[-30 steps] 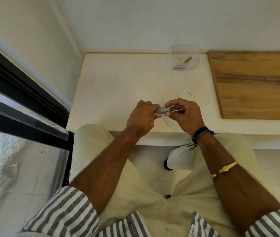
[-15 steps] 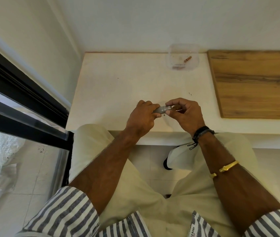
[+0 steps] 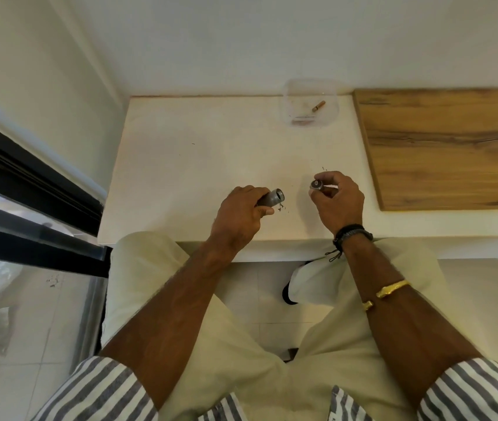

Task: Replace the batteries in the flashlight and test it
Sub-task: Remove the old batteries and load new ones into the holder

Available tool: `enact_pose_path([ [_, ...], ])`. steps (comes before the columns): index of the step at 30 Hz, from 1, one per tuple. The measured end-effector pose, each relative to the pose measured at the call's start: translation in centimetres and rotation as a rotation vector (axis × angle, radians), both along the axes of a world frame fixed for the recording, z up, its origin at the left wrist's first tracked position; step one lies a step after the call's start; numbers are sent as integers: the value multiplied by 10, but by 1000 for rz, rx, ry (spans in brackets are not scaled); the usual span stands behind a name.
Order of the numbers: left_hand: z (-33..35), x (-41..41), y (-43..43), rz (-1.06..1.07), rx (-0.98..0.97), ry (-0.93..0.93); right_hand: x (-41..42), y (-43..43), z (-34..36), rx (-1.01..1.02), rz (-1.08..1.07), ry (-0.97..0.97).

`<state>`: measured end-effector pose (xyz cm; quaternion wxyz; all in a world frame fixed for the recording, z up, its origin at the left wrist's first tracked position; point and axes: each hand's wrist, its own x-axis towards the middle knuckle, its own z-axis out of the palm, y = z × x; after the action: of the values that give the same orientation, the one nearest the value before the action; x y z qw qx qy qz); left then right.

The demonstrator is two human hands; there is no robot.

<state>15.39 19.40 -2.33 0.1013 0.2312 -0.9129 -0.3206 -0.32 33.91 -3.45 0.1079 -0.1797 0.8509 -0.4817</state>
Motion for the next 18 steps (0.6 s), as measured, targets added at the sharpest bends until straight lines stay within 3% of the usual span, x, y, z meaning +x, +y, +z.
enact_pose_path([
  [6, -1, 2, 0, 5, -18, 25, -12, -7, -11, 63, -83, 59],
  [18, 1, 4, 1, -1, -73, -28, -15, -11, -21, 225, -56, 79],
])
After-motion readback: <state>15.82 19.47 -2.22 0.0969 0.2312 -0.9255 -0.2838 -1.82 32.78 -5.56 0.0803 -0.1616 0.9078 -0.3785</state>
